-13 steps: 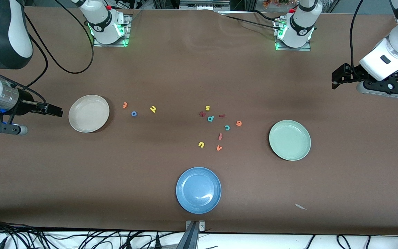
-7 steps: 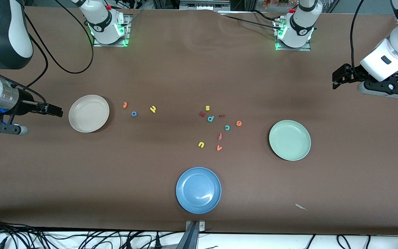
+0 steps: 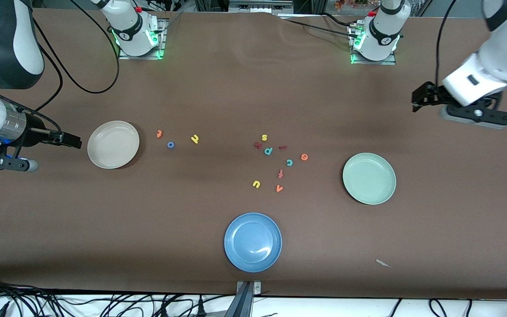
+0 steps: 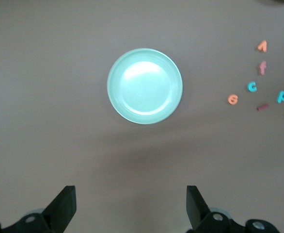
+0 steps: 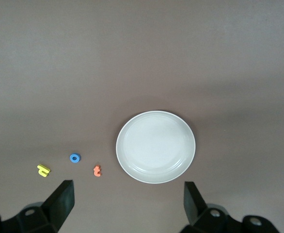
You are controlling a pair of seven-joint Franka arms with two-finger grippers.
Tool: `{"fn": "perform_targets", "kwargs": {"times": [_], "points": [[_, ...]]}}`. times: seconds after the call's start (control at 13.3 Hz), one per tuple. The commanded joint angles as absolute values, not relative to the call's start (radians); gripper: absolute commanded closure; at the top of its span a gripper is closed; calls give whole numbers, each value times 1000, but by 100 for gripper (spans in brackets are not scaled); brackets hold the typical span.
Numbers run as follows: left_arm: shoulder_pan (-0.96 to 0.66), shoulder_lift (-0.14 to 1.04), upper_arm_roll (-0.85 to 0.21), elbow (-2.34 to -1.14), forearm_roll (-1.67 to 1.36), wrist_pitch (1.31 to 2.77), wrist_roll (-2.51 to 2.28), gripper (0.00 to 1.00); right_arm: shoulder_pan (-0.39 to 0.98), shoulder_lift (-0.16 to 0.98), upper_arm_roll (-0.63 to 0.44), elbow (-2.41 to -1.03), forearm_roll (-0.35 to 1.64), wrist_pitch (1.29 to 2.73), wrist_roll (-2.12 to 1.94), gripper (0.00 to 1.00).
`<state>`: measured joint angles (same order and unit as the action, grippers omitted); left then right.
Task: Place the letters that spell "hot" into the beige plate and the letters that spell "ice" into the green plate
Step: 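Reach the left gripper to the orange e while the right gripper reaches the orange t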
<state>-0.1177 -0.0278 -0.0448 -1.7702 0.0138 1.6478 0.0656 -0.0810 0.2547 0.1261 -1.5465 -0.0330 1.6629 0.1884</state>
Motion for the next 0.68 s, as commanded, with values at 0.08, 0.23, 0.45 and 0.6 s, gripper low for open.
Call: {"fn": "perform_targets", "kwargs": {"times": [0.08,0.23,0.45,0.6], "points": [[-189,26,-60,-1822,-6,1759,64,0,-81,241,130,-1562,-12,1658,192,0],[-244,90,-67,-1829,-6,1818,64,0,-78,241,132,-1569,-12,1660,210,0],[-313,196,-67,-1829,-8,1952,63,0,-49,247,147,-1588,-15,1669,256,0],[-348,267,-67,-1829,-8,2034,63,0,-2,253,146,-1623,-29,1702,285,1]]}}
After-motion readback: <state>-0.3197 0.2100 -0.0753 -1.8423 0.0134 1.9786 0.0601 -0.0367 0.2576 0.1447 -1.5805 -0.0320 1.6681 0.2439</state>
